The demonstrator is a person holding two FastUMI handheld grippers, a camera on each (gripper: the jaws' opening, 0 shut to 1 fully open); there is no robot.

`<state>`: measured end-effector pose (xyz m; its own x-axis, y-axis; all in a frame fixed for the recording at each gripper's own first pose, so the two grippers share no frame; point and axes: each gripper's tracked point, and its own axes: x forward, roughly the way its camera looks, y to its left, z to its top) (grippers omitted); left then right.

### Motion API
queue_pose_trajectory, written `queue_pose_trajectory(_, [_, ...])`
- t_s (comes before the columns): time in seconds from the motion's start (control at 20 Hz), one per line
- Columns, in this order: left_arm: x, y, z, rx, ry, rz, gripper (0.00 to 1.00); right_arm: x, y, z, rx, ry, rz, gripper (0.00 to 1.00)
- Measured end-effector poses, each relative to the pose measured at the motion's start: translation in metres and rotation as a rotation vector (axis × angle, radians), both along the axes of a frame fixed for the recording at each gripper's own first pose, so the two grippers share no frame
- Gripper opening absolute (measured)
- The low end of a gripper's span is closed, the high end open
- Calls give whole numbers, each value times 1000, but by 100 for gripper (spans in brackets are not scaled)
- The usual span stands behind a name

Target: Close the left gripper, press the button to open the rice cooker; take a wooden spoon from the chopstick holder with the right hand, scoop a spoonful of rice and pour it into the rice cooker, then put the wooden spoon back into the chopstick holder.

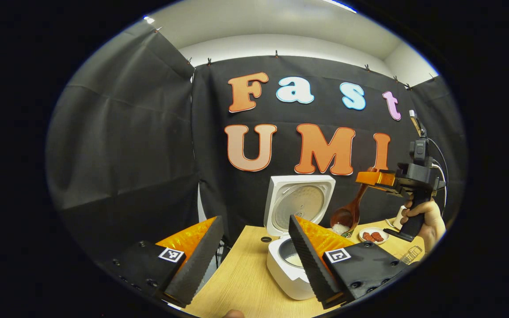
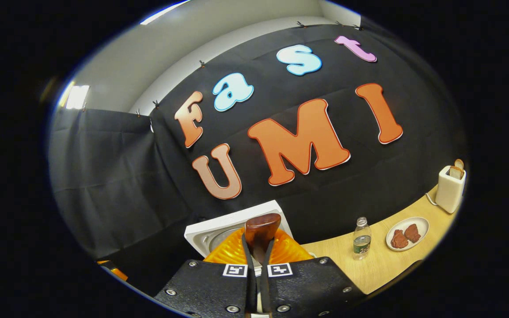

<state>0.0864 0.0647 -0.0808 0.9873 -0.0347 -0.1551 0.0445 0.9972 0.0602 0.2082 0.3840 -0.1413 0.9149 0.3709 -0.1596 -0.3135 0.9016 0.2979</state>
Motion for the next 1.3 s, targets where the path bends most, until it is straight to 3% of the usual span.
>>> queue_pose_trajectory(0.7, [0,5,-7,-18,9,-4,100,-17,34,-6,-151,-98,131,2])
queue_pose_trajectory(0.75, [0,6,-8,-17,8,-2,100,-18,34,-7,-164,-107,135,7])
queue_pose_trajectory(0.8, [0,7,-8,-16,7,0,100,-19,34,-7,-182,-120,141,2])
queue_pose_trajectory(1.0, [0,2,-11,-25,14,-4,100,-25,37,-10,-232,-148,171,2])
queue_pose_trajectory(1.3, [-2,-2,-4,-28,-1,-1,100,-27,26,-1,-196,-149,161,2])
